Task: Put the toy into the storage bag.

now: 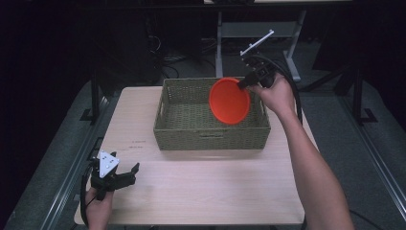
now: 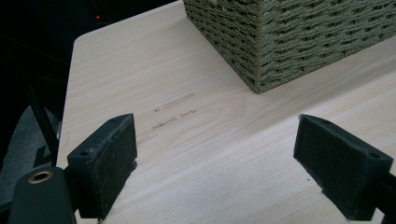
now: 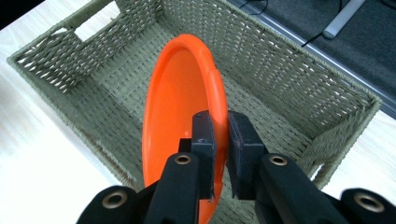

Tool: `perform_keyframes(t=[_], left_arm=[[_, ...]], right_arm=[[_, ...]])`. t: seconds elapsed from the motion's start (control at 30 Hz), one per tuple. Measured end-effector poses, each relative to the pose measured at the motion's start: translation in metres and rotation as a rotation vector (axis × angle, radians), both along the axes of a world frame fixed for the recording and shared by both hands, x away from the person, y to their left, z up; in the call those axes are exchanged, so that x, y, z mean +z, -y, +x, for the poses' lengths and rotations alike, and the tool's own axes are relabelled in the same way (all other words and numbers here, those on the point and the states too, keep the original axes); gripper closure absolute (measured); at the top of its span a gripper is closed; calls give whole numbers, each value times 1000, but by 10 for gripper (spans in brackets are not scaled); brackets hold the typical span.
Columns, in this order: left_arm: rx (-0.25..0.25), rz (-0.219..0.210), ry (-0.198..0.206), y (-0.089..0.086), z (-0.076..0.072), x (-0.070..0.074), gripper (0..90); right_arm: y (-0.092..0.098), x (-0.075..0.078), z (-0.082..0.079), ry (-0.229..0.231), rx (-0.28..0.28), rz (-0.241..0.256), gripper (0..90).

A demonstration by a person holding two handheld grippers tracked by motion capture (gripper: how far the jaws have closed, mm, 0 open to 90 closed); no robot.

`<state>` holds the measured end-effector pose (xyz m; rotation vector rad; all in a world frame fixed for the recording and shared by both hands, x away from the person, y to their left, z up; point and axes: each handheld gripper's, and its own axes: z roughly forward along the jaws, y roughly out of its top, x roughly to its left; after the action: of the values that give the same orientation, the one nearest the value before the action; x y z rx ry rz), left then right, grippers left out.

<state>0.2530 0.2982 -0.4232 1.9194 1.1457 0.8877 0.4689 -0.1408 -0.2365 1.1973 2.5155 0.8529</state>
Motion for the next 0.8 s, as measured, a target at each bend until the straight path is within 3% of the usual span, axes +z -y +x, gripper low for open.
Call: perform_keyframes(t=[0.43, 0.6, 0.8], left_arm=[[-9, 12, -6, 1, 0, 0, 129], [-13, 13, -3, 1, 0, 0, 129], [-14, 11, -3, 2, 1, 0, 129]], right_arm=[[-4, -15, 15, -15, -25, -14, 819], [-3, -27, 20, -38, -37, 21, 819], [-7, -37, 25, -50, -42, 2, 819]])
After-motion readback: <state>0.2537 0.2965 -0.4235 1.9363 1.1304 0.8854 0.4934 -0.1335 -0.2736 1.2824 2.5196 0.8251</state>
